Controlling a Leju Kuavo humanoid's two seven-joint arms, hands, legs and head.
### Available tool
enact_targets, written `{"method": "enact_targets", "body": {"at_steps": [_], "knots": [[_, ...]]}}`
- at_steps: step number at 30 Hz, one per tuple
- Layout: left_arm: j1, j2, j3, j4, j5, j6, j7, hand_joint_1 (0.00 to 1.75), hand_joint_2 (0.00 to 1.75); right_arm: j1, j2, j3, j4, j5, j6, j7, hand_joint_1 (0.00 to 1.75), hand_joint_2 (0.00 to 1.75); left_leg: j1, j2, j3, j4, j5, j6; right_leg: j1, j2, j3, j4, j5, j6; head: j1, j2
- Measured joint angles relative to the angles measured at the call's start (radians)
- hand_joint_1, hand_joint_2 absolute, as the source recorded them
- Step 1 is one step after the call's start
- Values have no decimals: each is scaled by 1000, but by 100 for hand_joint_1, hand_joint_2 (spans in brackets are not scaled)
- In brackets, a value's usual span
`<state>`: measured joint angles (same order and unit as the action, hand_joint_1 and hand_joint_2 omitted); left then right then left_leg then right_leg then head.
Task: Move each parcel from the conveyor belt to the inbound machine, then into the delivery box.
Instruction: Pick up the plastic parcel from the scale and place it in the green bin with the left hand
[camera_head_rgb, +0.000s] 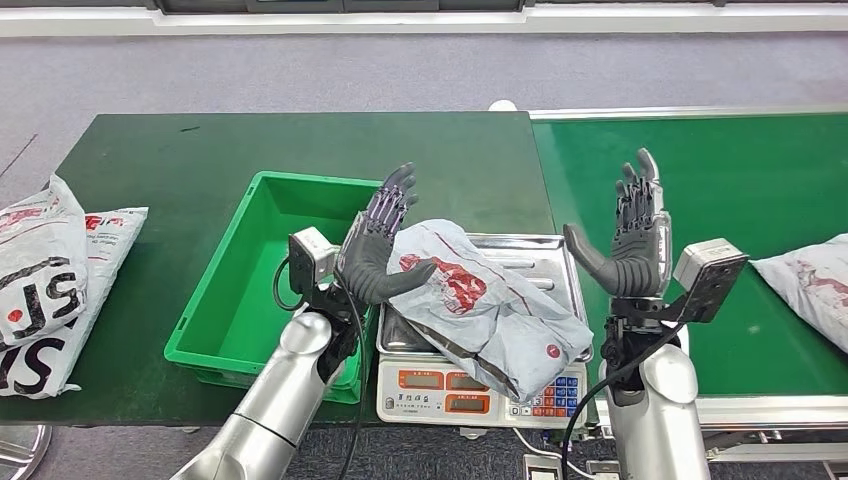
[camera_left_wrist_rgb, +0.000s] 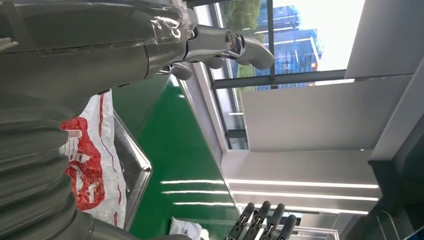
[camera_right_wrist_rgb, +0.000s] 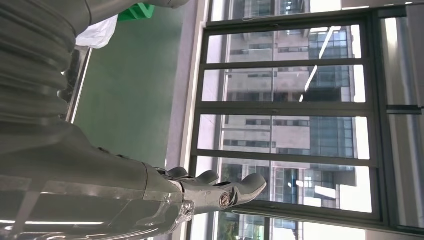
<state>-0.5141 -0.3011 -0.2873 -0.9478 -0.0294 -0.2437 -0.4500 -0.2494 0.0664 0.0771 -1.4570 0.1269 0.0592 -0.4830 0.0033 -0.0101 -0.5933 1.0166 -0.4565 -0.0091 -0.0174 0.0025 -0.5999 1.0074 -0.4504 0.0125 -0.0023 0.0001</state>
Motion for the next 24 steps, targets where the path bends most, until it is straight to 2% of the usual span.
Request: {"method": "enact_targets", "body": {"at_steps": [6,10,13,17,20,24], "knots": [[-37,-14,-8,58,-12,-5,14,0,175,0,4,0,-5,-3,-15,-12,0,175,0,0,0,0,0,0,0,0,-1,0,0,0,0,0],[-112,-41,-55,154,-35,22,81,0,175,3,4,0,-26,0,-63,-43,0,175,0,0,0,0,0,0,0,0,-1,0,0,0,0,0],[-178,-55,-154,239,-26,92,177,0,175,14,4,0,-55,6,-93,-46,0,175,0,0,0,1,0,0,0,0,-1,0,0,0,0,0],[-244,-62,-371,336,-23,147,315,0,175,43,5,0,-95,9,-109,-52,0,175,-1,0,-1,1,0,0,-1,0,-1,0,0,0,0,0],[-263,-62,-482,382,-22,153,334,0,175,56,6,0,-110,10,-113,-53,0,175,-1,2,0,1,0,0,0,1,-1,0,0,0,0,0],[-286,-62,-561,427,-22,144,366,0,175,60,6,0,-117,11,-113,-56,0,175,0,2,0,0,0,0,0,2,-1,0,0,0,0,0]]}}
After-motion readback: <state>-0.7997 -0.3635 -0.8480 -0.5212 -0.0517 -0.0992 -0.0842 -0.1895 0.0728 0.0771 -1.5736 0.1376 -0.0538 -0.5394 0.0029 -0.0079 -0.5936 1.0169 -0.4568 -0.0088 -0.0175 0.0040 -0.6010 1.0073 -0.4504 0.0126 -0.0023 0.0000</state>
